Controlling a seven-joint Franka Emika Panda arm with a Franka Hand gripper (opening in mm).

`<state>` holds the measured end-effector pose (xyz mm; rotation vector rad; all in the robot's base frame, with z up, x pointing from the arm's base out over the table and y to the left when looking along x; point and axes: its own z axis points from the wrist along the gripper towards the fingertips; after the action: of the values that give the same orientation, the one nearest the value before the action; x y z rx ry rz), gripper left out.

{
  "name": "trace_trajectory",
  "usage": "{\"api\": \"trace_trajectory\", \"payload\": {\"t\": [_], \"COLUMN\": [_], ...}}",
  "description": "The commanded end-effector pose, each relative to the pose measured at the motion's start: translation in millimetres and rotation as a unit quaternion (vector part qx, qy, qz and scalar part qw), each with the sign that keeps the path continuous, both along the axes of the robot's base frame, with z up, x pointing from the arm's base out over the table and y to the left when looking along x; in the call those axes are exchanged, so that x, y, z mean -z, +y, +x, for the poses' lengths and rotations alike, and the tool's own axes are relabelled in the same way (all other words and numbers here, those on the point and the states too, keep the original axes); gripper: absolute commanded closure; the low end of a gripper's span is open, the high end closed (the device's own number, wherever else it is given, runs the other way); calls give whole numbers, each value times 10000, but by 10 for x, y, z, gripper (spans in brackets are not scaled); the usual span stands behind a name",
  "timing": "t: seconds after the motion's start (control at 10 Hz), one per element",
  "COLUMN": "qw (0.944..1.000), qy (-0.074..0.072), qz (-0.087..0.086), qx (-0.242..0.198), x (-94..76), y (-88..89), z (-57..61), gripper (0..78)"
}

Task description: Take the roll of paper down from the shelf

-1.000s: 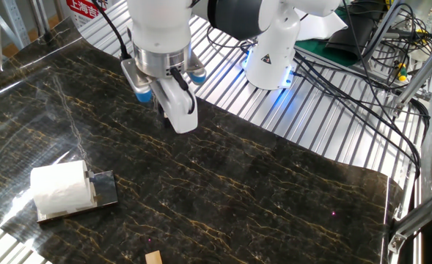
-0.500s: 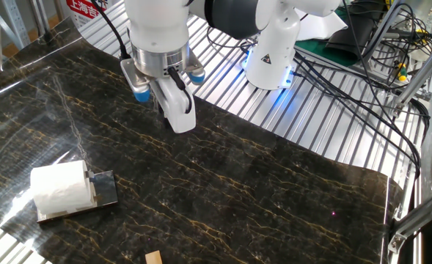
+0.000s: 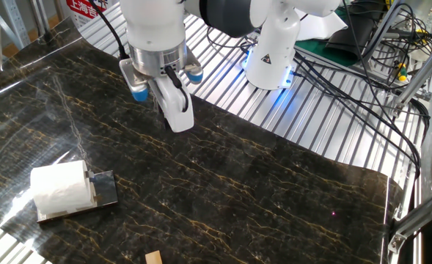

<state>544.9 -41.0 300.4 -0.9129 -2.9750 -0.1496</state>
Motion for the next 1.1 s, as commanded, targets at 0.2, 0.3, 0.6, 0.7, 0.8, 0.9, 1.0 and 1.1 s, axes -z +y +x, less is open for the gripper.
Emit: {"api": "trace_trajectory", "payload": {"t": [0.2, 0.3, 0.6, 0.7, 0.8, 0.9, 1.0, 1.1], "qw": [10000, 10000, 9999, 9999, 9999, 9999, 9999, 9998], "qy": [-19, -5, -14, -15, -9, -16, -27, -45], "qz": [-16, -8, -21, -25, -24, -28, -48, -73], "qx": [-88, -91, -150, -127, -123, -126, -149, -196], "x": [194, 209, 281, 289, 288, 296, 311, 329], "y": [-198, -229, -330, -345, -347, -361, -390, -437], "z": [353, 415, 552, 562, 565, 578, 599, 629], "gripper": [776, 776, 776, 776, 776, 776, 776, 776]}}
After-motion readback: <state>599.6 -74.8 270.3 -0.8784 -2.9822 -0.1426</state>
